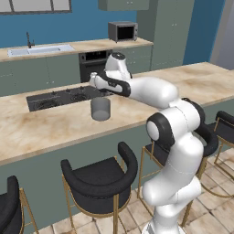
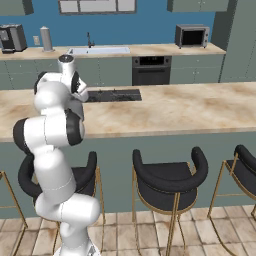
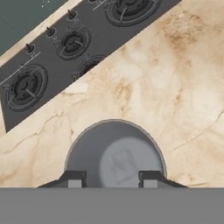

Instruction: There are four ice cubes in the ice bowl. Place two ice cubes in each glass of water.

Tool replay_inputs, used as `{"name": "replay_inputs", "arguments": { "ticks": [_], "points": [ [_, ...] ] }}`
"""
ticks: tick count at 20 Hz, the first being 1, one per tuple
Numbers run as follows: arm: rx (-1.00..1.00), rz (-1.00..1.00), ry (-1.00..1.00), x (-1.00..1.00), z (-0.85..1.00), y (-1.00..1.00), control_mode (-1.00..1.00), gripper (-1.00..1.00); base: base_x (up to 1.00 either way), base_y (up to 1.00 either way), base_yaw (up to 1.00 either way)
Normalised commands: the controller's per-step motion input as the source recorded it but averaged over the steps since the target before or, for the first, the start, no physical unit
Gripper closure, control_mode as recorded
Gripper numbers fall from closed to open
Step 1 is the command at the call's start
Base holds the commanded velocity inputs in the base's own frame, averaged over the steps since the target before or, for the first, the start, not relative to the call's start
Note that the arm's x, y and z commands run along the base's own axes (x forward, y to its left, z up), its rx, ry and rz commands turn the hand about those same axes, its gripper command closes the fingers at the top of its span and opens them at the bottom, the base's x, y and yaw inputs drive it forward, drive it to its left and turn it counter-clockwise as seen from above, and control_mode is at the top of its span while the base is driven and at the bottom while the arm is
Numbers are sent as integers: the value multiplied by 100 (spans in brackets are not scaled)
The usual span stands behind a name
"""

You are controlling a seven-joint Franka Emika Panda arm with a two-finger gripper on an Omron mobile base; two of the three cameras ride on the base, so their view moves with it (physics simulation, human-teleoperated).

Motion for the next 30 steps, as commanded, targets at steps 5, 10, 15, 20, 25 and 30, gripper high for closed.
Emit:
{"name": "replay_inputs", "arguments": {
  "ticks": [5,10,15,20,25,30],
  "points": [
    [-3,0,0,1,-20,4,-100,100,0,0,0],
    [0,0,0,3,-12,0,-100,100,0,0,0],
    [0,0,0,9,-4,0,-100,100,0,0,0],
    [0,0,0,17,0,1,-100,100,0,0,0],
    [-1,0,0,19,0,20,-100,100,0,0,0],
    [0,0,0,24,0,22,-100,-100,0,0,0]
  ]
}}
